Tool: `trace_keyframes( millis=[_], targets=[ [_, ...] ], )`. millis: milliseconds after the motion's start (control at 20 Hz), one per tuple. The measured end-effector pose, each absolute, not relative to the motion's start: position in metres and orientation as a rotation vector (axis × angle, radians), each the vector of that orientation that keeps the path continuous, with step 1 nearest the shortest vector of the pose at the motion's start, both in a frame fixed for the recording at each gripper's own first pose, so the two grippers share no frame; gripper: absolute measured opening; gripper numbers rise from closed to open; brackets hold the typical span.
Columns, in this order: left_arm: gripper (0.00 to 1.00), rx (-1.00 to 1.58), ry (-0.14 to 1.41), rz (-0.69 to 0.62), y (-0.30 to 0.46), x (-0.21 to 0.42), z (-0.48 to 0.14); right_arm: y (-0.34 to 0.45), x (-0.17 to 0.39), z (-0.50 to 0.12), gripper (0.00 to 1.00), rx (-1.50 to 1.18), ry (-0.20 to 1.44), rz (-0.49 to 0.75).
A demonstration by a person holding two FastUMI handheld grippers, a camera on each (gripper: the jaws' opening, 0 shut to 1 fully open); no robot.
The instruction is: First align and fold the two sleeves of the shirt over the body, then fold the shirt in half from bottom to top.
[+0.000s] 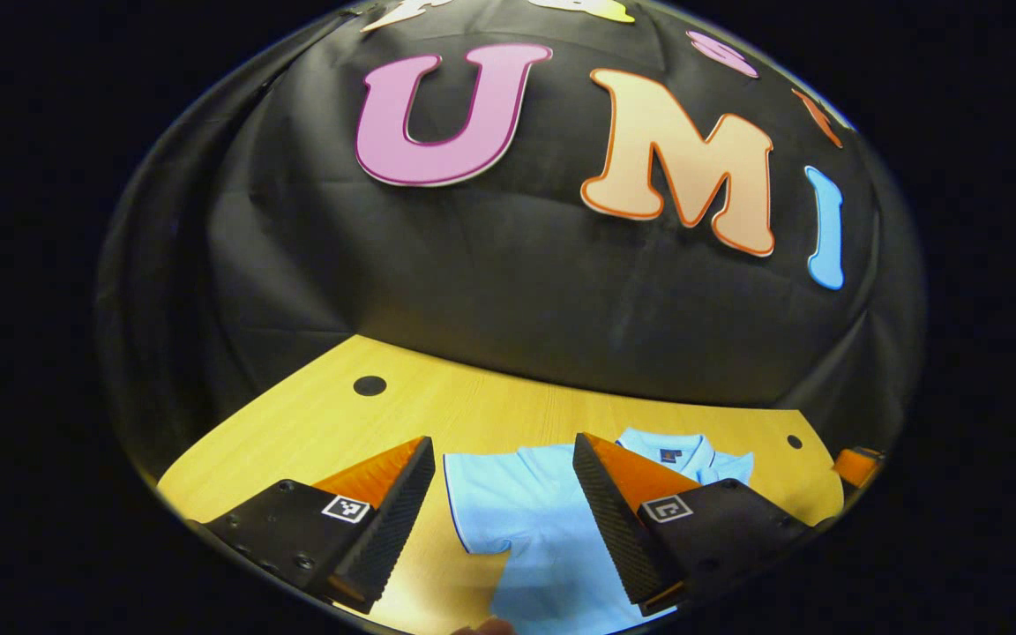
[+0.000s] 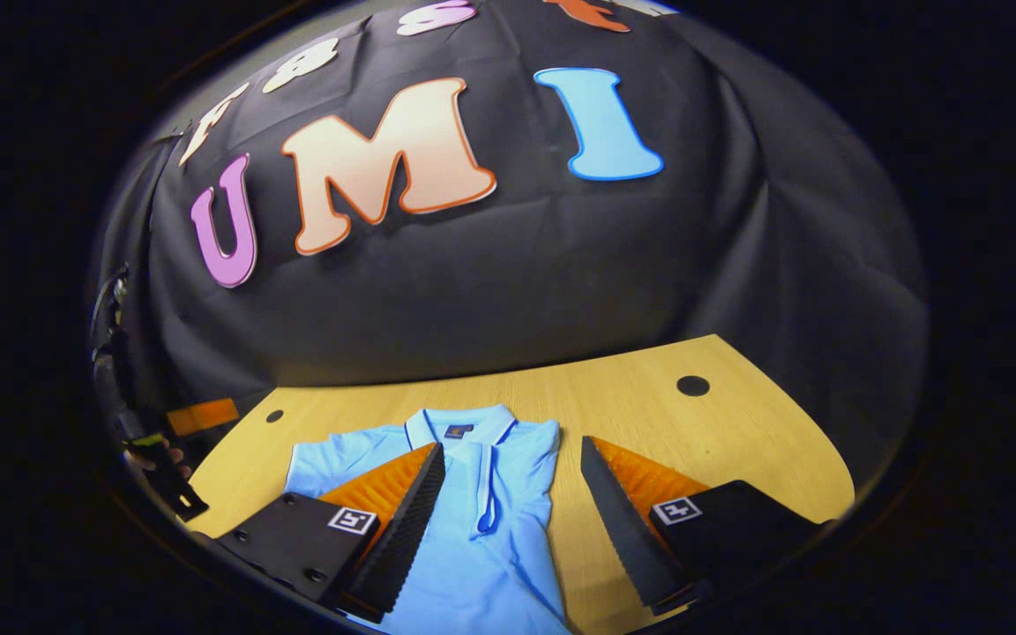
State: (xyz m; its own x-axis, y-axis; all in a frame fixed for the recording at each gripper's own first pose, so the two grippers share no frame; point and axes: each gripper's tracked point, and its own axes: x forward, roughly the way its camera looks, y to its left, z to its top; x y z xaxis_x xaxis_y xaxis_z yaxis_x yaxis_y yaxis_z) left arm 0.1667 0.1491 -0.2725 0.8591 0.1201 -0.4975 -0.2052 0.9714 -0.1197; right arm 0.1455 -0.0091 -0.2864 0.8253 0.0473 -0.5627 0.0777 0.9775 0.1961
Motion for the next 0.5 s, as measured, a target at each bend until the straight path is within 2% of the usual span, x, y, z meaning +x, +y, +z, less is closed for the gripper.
trace_keyframes(
  millis=[500],
  targets=[
    [0.95, -0.153, 0.712, 0.239, 0.166, 0.183, -0.392, -0.075, 0.102, -0.287, 0.97, 0.164, 0.647, -0.122]
  ],
)
